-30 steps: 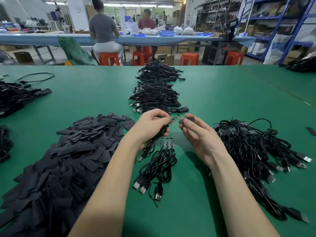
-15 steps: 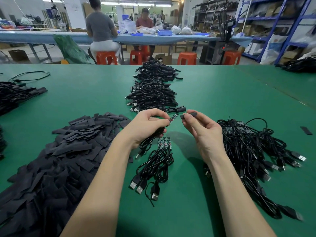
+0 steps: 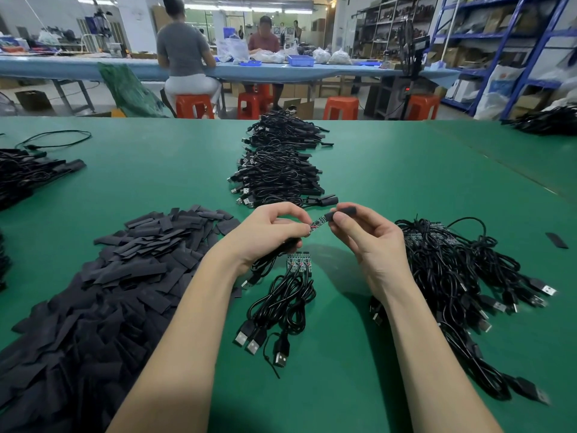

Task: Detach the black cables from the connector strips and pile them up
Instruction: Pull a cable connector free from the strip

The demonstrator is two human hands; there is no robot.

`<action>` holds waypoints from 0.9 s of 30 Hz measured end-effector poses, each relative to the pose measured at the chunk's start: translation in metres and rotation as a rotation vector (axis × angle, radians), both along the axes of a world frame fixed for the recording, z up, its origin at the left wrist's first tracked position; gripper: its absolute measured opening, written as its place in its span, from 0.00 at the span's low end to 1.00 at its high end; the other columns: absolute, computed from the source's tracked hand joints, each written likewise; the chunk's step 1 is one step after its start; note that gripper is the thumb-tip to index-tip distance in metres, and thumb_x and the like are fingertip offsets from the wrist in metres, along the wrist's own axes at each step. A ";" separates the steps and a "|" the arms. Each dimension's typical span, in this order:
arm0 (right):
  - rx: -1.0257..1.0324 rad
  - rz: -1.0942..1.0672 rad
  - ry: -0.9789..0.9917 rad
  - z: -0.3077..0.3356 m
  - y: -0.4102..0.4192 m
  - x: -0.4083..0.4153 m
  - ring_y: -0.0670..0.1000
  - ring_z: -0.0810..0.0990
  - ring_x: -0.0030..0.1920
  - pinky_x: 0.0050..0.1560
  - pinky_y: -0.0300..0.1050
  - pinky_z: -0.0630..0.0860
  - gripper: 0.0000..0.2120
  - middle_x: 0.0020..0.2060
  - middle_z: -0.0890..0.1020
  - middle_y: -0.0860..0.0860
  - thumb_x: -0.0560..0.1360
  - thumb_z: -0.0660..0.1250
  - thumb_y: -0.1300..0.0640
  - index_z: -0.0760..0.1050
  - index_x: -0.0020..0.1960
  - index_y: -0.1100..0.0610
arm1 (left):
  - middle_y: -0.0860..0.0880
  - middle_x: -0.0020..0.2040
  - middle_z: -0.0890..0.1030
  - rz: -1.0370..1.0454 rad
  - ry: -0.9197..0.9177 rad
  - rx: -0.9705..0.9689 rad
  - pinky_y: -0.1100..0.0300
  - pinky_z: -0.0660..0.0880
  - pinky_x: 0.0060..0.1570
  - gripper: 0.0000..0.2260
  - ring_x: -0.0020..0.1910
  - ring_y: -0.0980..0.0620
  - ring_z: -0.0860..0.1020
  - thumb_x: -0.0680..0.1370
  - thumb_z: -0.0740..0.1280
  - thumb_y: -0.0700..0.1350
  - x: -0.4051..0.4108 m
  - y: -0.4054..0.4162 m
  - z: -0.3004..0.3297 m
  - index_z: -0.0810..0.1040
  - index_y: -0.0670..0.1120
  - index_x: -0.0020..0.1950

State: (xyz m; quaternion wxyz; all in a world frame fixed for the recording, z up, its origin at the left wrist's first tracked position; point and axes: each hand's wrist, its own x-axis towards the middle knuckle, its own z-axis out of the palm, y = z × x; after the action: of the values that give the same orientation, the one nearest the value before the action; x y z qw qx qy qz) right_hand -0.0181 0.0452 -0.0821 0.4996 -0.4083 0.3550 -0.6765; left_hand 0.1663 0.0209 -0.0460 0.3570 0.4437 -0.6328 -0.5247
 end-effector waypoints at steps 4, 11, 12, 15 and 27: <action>0.024 0.083 -0.035 0.003 0.003 -0.003 0.51 0.86 0.46 0.50 0.38 0.80 0.09 0.44 0.87 0.57 0.67 0.75 0.63 0.85 0.47 0.59 | 0.48 0.33 0.80 -0.037 0.024 0.009 0.73 0.68 0.27 0.05 0.29 0.57 0.76 0.79 0.70 0.36 0.004 0.000 0.000 0.77 0.43 0.53; 0.096 0.272 0.011 0.008 0.008 -0.012 0.47 0.86 0.43 0.47 0.35 0.80 0.07 0.43 0.87 0.55 0.67 0.74 0.63 0.87 0.43 0.56 | 0.47 0.36 0.81 -0.161 0.020 0.019 0.70 0.71 0.33 0.09 0.32 0.53 0.75 0.78 0.71 0.37 0.017 -0.004 -0.002 0.74 0.45 0.54; 0.106 0.289 0.019 0.009 0.009 -0.014 0.47 0.85 0.43 0.46 0.36 0.80 0.07 0.43 0.87 0.55 0.67 0.73 0.63 0.87 0.43 0.56 | 0.47 0.36 0.81 -0.173 0.019 0.021 0.69 0.71 0.33 0.09 0.32 0.53 0.75 0.78 0.71 0.37 0.017 -0.004 -0.002 0.74 0.45 0.54; 0.116 0.320 0.052 0.008 0.010 -0.017 0.47 0.85 0.43 0.46 0.36 0.80 0.08 0.43 0.87 0.55 0.66 0.74 0.63 0.87 0.44 0.56 | 0.47 0.35 0.81 -0.179 0.000 0.012 0.68 0.71 0.35 0.08 0.33 0.53 0.75 0.78 0.71 0.37 0.018 -0.005 -0.004 0.74 0.45 0.53; 0.018 0.272 0.071 0.009 0.008 -0.008 0.49 0.85 0.46 0.50 0.38 0.80 0.08 0.44 0.87 0.55 0.66 0.75 0.63 0.86 0.45 0.55 | 0.47 0.36 0.82 -0.165 0.053 0.017 0.69 0.72 0.36 0.10 0.33 0.53 0.76 0.76 0.74 0.41 0.019 -0.007 -0.006 0.75 0.46 0.51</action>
State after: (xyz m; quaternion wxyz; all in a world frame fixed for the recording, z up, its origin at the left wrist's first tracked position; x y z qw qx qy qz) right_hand -0.0261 0.0530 -0.0731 0.5776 -0.4719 0.3198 -0.5843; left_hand 0.1850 0.0138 -0.0523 0.3255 0.3791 -0.6532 -0.5690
